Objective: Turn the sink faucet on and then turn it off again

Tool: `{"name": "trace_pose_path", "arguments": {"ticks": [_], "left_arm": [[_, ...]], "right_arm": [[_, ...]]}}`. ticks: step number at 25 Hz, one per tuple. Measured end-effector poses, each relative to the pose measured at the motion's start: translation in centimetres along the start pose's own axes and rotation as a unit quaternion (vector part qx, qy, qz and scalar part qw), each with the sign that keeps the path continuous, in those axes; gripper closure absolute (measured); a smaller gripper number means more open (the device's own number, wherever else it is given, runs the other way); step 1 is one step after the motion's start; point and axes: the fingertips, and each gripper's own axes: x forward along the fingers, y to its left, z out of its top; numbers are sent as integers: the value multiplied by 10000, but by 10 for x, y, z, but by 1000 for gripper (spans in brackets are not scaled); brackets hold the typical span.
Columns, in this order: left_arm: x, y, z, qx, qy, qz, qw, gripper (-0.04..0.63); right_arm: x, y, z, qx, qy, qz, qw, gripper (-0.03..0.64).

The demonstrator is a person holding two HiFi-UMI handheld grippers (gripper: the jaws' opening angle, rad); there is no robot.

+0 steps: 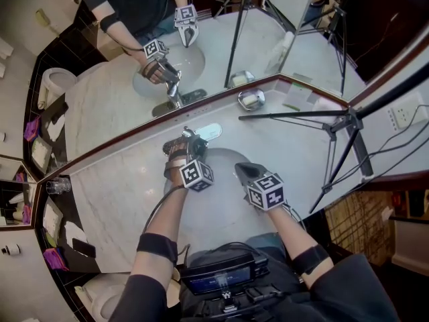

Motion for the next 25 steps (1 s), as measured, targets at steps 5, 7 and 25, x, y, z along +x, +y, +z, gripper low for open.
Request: {"name": "trace_pose_path", "arguments": {"ticks": [5,7,25], "left_arm": [[4,2,-3,-164,-97,-155,9997,423],[5,3,-5,-292,-119,-200,9993,422],[-5,44,-19,-1857,-190,-243,9821,422]], "right_arm": [[1,3,-1,17,15,16,10000,598],[1,5,-1,8,0,30,10000,598],[4,9,5,-6,-21,84,10000,598]]}}
